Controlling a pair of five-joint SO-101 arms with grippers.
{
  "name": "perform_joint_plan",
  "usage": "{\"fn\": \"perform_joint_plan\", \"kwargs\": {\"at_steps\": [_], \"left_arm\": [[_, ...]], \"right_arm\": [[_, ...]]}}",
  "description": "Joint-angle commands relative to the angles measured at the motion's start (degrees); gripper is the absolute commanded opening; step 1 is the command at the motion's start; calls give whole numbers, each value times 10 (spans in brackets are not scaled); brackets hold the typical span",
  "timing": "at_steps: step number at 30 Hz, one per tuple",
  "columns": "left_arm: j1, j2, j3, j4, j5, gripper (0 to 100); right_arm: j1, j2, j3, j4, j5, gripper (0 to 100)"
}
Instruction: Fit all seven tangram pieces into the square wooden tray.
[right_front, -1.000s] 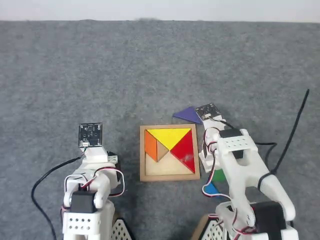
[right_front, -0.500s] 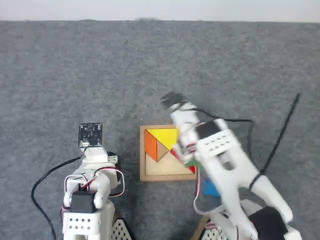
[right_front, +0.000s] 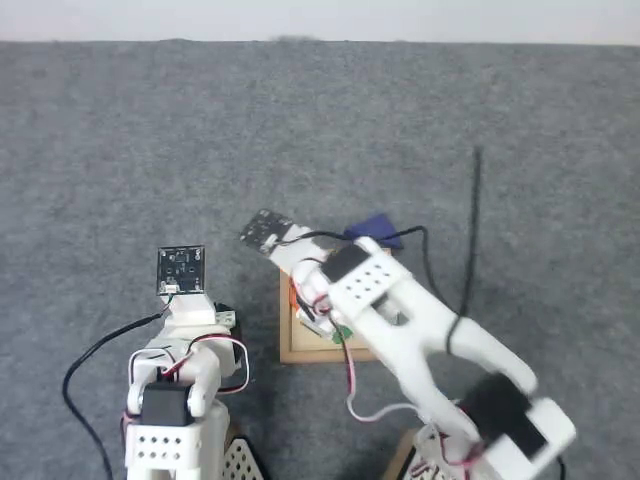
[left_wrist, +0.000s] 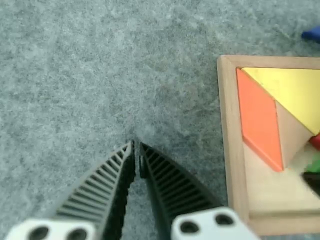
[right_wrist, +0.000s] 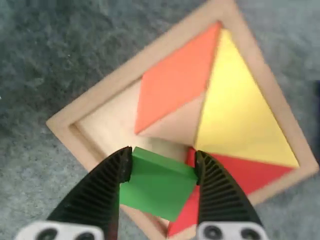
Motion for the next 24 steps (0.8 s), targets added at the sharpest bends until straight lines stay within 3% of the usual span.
{"fn": "perform_joint_plan", "kwargs": {"at_steps": [1,9,16,24], "left_arm": [[-4,-11,-7,1,-5,13],[-4,-11,-7,1,-5,13],[-4,-11,-7,1,-5,13],[-4,-11,-7,1,-5,13]], "right_arm": [[-5,34,-55,-13,29,71],[-5,51,-54,-23,56,77],[-5,51,-52,-24,45,210],[-6,33,-52,-23,27,216]]}}
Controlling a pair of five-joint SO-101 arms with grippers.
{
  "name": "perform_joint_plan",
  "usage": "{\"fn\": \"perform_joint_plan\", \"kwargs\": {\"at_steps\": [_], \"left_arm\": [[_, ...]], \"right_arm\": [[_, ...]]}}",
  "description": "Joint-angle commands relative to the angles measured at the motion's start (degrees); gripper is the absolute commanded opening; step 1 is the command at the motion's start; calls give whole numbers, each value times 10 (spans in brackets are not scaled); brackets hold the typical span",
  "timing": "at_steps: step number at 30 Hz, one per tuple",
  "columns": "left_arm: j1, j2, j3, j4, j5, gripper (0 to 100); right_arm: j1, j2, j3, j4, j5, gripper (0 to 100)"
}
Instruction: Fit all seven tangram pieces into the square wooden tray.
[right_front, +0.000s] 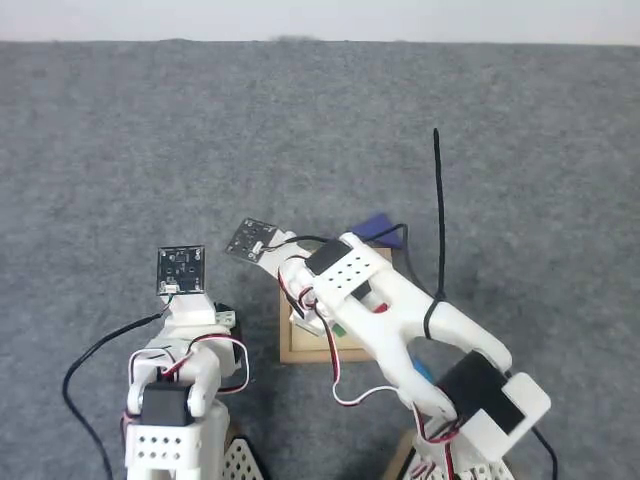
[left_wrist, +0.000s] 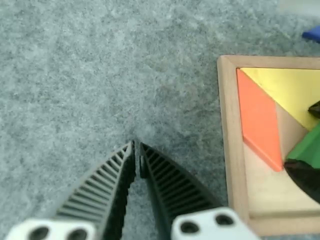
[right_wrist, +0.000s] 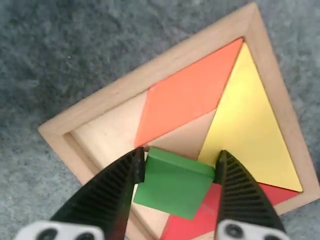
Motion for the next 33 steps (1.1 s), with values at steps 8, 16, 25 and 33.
{"fn": "perform_joint_plan", "kwargs": {"at_steps": [8,16,25,33], "left_arm": [[-4,-11,-7,1,-5,13],[-4,-11,-7,1,-5,13],[-4,-11,-7,1,-5,13],[-4,-11,-7,1,-5,13]], "right_arm": [[-1,-172,39,-3,-9,216],[-1,-242,95,-12,-9,216],[-2,-116,91,-54,-9,218],[-2,-111,69,-44,-25,385]]}}
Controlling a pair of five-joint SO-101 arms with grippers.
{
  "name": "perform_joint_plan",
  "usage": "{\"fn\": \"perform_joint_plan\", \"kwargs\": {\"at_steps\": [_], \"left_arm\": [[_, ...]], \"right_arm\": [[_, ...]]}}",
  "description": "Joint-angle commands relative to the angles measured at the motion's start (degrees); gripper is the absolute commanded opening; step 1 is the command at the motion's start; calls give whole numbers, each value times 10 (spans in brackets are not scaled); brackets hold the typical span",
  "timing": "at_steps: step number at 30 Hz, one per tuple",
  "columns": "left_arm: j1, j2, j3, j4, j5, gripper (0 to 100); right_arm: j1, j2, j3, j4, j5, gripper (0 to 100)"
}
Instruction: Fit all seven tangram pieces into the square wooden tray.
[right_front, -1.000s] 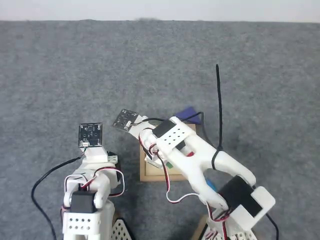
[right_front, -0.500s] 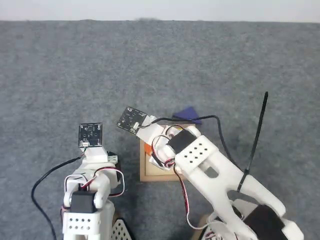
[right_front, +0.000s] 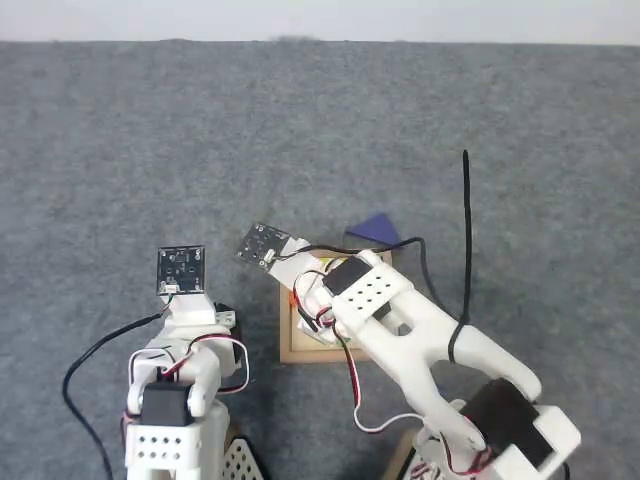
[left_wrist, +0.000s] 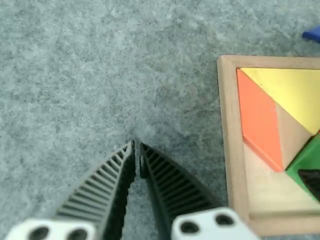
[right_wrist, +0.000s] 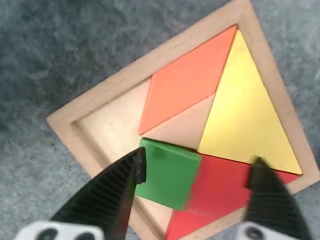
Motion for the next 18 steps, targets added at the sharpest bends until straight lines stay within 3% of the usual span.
{"fn": "perform_joint_plan", "kwargs": {"at_steps": [1,6,14,18], "left_arm": [[-4,-11,-7,1,-5,13],[-4,-11,-7,1,-5,13],[-4,-11,-7,1,-5,13],[-4,-11,-7,1,-5,13]], "right_arm": [[-2,-6,-39,5,-13,383],[22,-51,-48,22,-50,318],[87,-156,53,51,-38,3],[104,-250,132,66,-41,32]]}}
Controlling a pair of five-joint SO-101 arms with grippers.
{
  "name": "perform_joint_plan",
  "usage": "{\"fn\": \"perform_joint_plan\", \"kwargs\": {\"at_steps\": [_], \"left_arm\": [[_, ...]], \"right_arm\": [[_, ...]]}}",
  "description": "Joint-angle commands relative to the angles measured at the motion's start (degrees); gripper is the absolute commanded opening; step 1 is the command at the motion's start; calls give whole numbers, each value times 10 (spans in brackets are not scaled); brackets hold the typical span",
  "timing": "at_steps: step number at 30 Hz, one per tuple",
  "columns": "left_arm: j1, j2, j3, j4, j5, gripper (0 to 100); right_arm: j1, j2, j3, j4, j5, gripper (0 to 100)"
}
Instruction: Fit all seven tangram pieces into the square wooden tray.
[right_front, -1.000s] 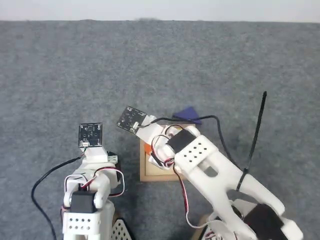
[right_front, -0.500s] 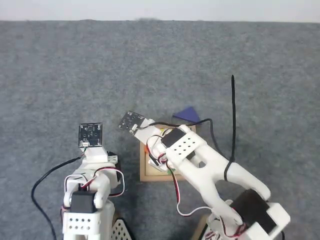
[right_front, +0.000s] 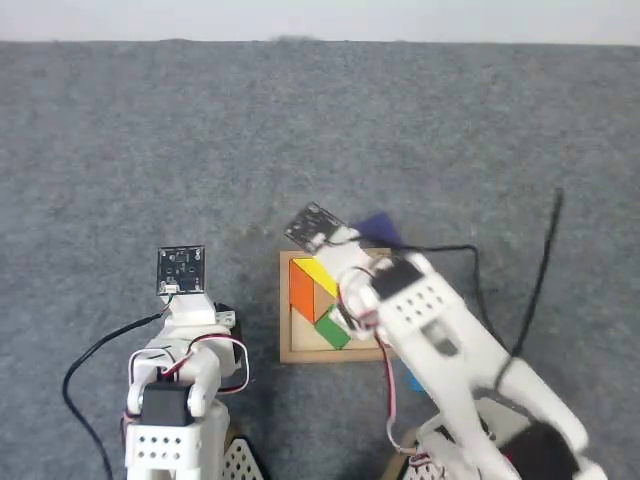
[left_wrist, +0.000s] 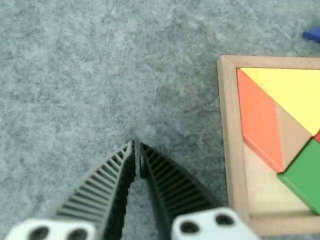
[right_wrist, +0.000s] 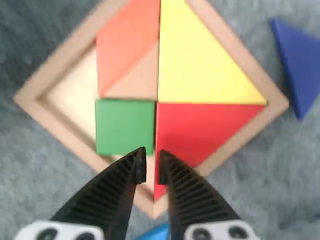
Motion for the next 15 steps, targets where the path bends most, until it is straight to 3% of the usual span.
{"fn": "perform_joint_plan", "kwargs": {"at_steps": [1,6,10,15], "left_arm": [[-4,-11,-7,1,-5,13],[-4,-11,-7,1,-5,13],[-4,-11,-7,1,-5,13],[-4,-11,-7,1,-5,13]], "right_arm": [[21,-109,47,32,0,36],[96,-186,63,100,10,89],[141,-189,67,167,122,90],[158,-189,73,177,130,95]]}}
